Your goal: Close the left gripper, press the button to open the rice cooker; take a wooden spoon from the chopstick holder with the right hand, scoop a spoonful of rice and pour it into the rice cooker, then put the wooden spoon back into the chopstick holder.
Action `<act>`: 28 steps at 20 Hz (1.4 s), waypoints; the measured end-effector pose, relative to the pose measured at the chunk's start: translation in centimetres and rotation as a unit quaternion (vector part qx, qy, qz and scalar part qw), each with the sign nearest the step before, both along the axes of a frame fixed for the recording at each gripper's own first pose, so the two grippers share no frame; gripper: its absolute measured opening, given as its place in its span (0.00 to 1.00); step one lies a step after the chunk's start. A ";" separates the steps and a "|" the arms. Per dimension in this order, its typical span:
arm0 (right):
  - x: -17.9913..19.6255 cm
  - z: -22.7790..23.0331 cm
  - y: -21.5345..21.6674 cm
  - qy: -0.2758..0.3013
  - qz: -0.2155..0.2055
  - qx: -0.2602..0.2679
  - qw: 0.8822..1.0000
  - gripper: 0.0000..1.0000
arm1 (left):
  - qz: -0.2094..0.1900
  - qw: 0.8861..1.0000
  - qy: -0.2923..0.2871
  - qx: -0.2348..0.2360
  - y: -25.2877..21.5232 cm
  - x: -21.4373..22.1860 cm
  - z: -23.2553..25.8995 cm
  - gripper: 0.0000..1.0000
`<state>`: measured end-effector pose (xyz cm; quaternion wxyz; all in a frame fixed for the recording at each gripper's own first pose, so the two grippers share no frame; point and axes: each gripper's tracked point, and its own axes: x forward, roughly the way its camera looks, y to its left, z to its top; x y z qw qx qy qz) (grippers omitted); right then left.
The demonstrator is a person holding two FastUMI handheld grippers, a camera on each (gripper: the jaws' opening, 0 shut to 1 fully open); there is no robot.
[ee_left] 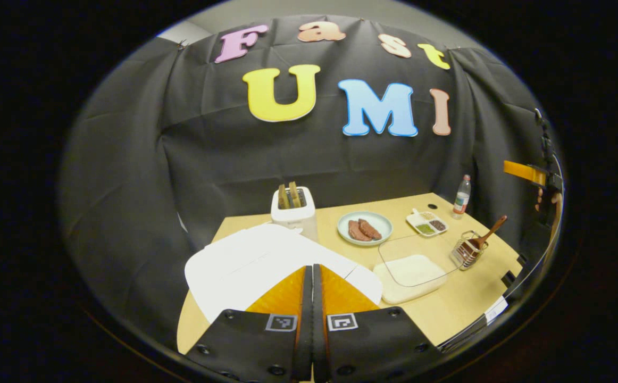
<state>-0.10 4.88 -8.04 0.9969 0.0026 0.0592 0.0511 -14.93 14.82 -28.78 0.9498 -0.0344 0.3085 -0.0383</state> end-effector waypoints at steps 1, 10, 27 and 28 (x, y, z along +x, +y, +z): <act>0.0 -0.1 0.0 0.002 0.001 0.001 1.000 0.95 | 0.009 1.000 0.009 -0.002 0.7 0.2 -0.8 0.07; 0.5 -1.2 -0.8 0.010 -0.004 0.015 1.000 0.95 | 0.000 0.998 0.063 0.001 1.2 0.0 -4.9 0.07; 0.4 -2.6 -2.2 0.014 -0.007 0.017 1.000 0.95 | 0.060 0.994 -0.091 0.003 4.3 3.1 9.6 0.06; 0.4 -2.4 -2.1 0.012 -0.007 0.016 1.000 0.95 | 0.066 0.992 -0.109 -0.002 4.3 3.1 10.4 0.06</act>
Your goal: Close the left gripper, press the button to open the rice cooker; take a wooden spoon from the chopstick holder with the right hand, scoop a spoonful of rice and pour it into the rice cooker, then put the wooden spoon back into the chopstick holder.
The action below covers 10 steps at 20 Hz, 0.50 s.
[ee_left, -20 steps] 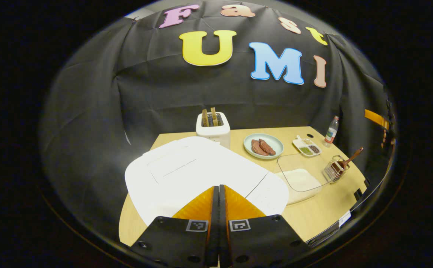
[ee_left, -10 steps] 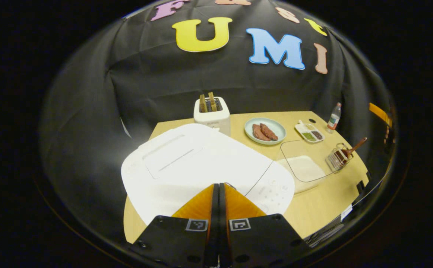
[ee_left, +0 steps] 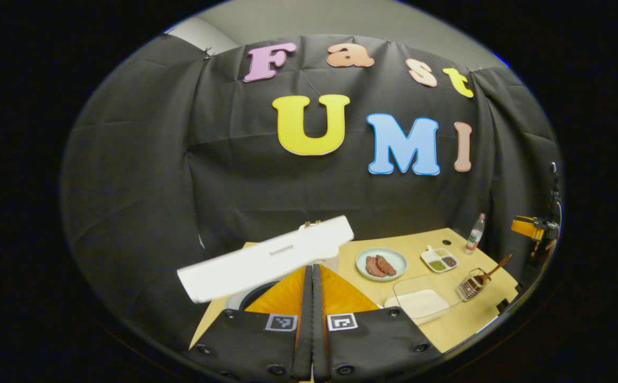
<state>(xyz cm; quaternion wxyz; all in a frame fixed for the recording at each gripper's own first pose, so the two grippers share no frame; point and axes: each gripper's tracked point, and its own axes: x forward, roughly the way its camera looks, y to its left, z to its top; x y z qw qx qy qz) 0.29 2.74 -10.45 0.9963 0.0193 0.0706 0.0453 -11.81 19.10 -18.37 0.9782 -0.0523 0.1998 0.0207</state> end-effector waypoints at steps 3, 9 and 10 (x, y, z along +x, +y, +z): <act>-0.2 0.3 0.0 -0.005 -0.002 -0.004 1.000 0.95 | 0.015 0.997 -0.067 -0.028 -0.9 -0.2 2.7 0.07; -0.8 -0.2 -1.1 -0.013 -0.013 -0.003 1.000 0.95 | 0.017 0.988 -0.150 -0.041 -5.3 -1.2 4.0 0.99; -0.9 -0.4 -1.4 -0.014 -0.014 0.000 1.000 0.95 | 0.015 0.986 -0.159 -0.039 -6.3 -1.4 4.0 0.98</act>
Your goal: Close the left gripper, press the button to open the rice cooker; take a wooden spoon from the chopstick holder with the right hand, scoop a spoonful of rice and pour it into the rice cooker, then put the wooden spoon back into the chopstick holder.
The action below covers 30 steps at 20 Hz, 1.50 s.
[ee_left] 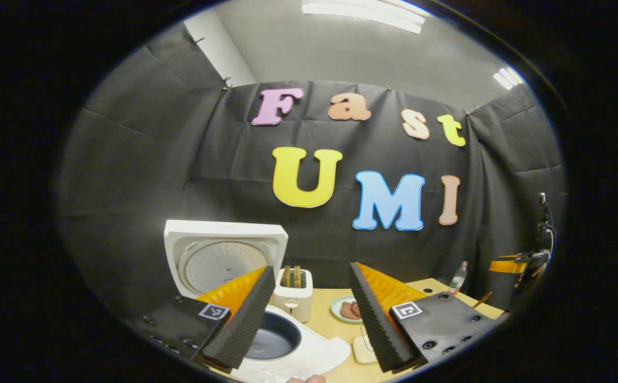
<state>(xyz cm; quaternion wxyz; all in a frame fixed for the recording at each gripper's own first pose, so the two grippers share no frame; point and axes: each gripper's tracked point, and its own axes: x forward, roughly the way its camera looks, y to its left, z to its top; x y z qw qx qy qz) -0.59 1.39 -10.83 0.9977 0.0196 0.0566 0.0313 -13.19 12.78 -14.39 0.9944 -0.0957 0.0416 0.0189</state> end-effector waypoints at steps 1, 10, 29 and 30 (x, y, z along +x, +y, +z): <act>-0.2 -0.3 -0.3 -0.002 -0.003 0.003 1.000 0.95 | -0.003 1.000 -0.010 0.000 -0.8 -0.3 0.1 0.96; -2.2 -2.5 -3.4 -0.022 -0.033 0.013 0.999 0.94 | -0.027 0.999 -0.030 0.009 -8.3 -1.6 -2.9 0.96; -0.3 -14.5 -8.0 0.019 -0.089 0.040 0.995 0.94 | -0.010 0.998 -0.060 0.023 -11.4 -3.0 -5.0 0.96; 0.1 -14.9 -8.2 0.024 -0.098 0.029 0.995 0.94 | -0.017 0.998 -0.056 0.027 -12.1 -2.7 -5.4 0.96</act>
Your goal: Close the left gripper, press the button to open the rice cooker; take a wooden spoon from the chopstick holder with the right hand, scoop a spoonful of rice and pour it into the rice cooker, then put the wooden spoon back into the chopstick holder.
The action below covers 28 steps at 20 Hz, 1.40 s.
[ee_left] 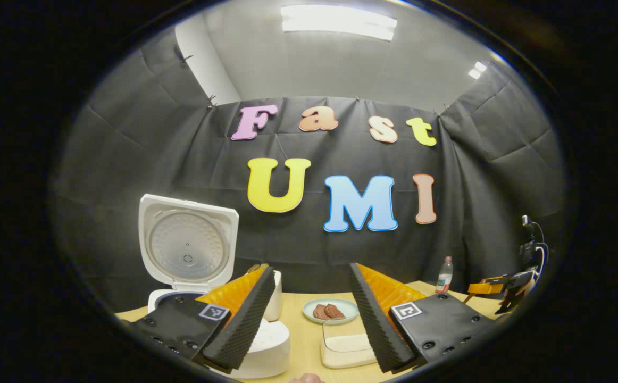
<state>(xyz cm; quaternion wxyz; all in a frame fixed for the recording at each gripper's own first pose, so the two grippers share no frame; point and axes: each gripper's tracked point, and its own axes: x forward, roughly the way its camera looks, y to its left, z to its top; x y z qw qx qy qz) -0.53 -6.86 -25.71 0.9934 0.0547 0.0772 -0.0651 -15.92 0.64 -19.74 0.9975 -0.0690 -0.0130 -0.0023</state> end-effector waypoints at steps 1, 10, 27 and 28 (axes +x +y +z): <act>0.5 -0.3 -0.1 0.004 -0.004 -0.003 1.000 0.81 | -0.008 1.000 0.006 0.005 -0.8 0.2 -0.4 0.96; 2.4 0.1 3.8 -0.012 0.053 0.064 0.996 0.20 | -0.001 1.000 -0.002 0.004 -0.2 -0.8 -2.0 0.96; 5.0 8.4 7.0 -0.065 0.053 0.040 0.996 0.08 | -0.018 1.000 0.004 -0.006 0.6 -1.1 -3.9 0.96; 5.2 8.4 7.4 -0.062 0.055 0.038 0.996 0.09 | -0.014 1.000 0.001 -0.008 0.9 -1.1 -3.8 0.95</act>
